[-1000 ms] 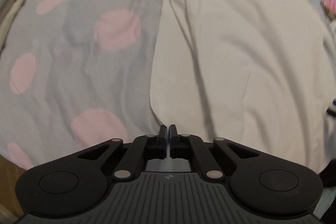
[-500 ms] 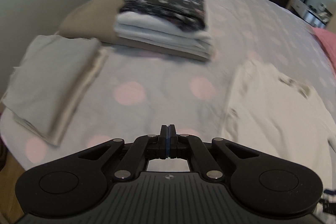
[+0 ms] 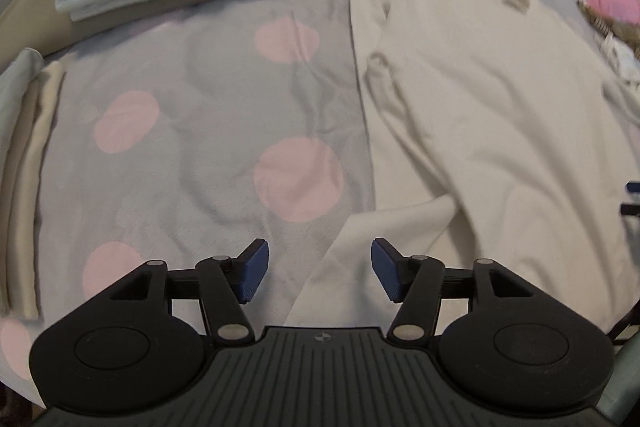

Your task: Fold clothes

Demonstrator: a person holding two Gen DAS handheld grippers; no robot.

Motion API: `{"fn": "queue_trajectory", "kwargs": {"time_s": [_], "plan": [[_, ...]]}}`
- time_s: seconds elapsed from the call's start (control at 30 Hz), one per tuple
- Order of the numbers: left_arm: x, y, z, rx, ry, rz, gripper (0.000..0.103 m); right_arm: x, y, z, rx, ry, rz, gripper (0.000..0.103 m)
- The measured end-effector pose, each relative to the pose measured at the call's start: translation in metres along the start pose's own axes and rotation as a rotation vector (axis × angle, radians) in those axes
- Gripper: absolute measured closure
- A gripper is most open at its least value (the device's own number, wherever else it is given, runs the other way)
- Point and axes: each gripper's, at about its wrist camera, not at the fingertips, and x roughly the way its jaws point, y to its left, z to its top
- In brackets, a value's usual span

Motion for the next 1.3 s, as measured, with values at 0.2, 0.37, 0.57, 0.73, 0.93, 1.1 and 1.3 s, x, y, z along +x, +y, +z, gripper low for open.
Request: {"fn": "queue_trajectory", "kwargs": {"time_s": [0.2, 0.37, 0.57, 0.73, 0.93, 1.1, 1.3], "plan": [[0.03, -0.002, -0.007, -0.075, 0.11, -0.051, 0.087, 0.001, 0.0, 0.0, -0.001, -0.001, -0.003, 0.043], [0.007, -0.002, -0.01, -0.154, 0.011, -0.056, 0.102, 0.0, 0.001, -0.001, -0.013, -0.002, -0.011, 0.043], [-0.044, 0.026, -0.006, -0.313, -0.206, -0.051, 0.103, -0.001, 0.0, -0.003, -0.004, -0.001, -0.012, 0.042], [-0.083, 0.06, 0.011, -0.403, -0.34, 0.015, 0.103, 0.0, -0.001, -0.003, 0.013, 0.007, -0.018, 0.036], [-0.108, 0.108, 0.048, -0.461, -0.4, 0.146, 0.103, 0.003, -0.002, 0.001, 0.024, 0.015, -0.019, 0.032], [-0.11, 0.135, 0.08, -0.471, -0.41, 0.261, 0.103, 0.004, 0.0, 0.004, 0.015, 0.026, -0.03, 0.026], [-0.084, 0.165, 0.096, -0.543, -0.343, 0.405, 0.103, 0.005, -0.001, 0.008, 0.033, 0.039, -0.02, 0.023]]}}
